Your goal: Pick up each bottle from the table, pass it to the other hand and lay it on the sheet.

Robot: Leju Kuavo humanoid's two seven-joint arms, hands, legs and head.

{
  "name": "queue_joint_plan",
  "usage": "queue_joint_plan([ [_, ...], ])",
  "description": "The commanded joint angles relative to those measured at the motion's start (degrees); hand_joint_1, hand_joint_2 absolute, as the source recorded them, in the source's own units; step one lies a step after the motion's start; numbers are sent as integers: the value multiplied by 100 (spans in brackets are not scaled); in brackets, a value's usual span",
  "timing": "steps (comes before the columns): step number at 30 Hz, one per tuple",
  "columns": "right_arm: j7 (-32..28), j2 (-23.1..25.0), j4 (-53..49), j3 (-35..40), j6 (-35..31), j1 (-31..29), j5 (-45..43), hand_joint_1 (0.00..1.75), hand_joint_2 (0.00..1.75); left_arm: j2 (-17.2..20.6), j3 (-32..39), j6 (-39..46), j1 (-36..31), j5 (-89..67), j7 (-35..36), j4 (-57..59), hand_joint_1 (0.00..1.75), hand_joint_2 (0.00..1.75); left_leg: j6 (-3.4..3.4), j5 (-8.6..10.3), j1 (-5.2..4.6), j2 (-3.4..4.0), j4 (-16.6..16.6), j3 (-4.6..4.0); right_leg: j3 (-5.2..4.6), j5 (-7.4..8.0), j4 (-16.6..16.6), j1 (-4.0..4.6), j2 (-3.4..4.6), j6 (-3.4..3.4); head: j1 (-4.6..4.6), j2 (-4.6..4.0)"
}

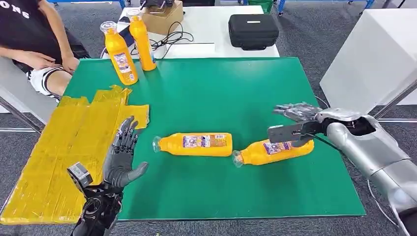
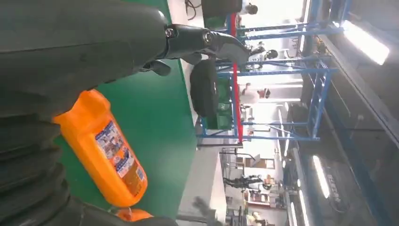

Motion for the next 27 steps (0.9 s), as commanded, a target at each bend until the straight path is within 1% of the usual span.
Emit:
queue_joint_plan([
  [1,211,-234,-677,47,-147,0,127,0,175,-139,274,-46,-91,-35,13,212,0,175,-2,-1,-2,-2,-3,2,3,-2,-3,-2,-9,5,0,0],
  [4,236,-367,-816,-33,-17,115,171,0,175,-158,283,-84,-102,-53,13,253,0,175,-2,-2,-4,2,-2,2,3,-2,-1,-4,-6,6,0,0],
  [7,321,-557,-777,-91,138,351,249,0,175,-199,284,-131,0,-76,13,241,0,175,-2,-1,-2,-11,-4,4,10,-4,-7,-2,-22,7,0,0],
  [8,341,-511,-620,-119,141,390,279,0,175,-213,279,-141,-4,-89,13,259,0,175,-3,-4,-2,-12,-3,9,15,-6,-8,-2,-24,8,2,0],
  [10,285,-234,50,-163,181,411,385,0,175,-228,230,-177,-181,-113,24,474,0,175,-2,-3,-1,-13,-6,13,19,-4,-12,-2,-23,8,2,0],
  [12,211,-170,210,-150,98,402,446,0,175,-238,226,-164,-249,-113,26,542,0,175,-2,-2,-1,-5,-6,10,14,0,-10,-1,-15,6,0,0],
  [18,202,-139,232,-164,166,362,457,0,175,-230,230,-156,-263,-113,30,544,0,175,-5,-2,-2,1,-3,5,6,-1,-4,-2,-12,6,0,0],
  [20,132,-77,441,-209,298,368,420,0,175,-209,174,-143,-418,-104,24,658,0,175,-4,-4,-2,4,-4,7,6,-2,-5,-2,-10,6,0,0],
  [22,1,-102,644,-96,414,298,393,0,175,-186,123,-124,-503,-74,27,736,0,175,-4,-2,-1,-2,-4,7,8,-1,-6,-1,-16,6,0,0],
  [24,-65,-117,813,-49,400,266,372,0,175,-151,83,-102,-500,-60,27,780,0,175,-3,-2,0,-7,-1,6,8,-2,-5,-1,-20,7,0,0],
  [27,-94,78,1357,-46,243,304,388,0,175,-78,7,-121,-577,16,13,990,0,175,-1,-1,-3,1,-6,7,8,1,-7,-3,-9,7,-2,0],
])
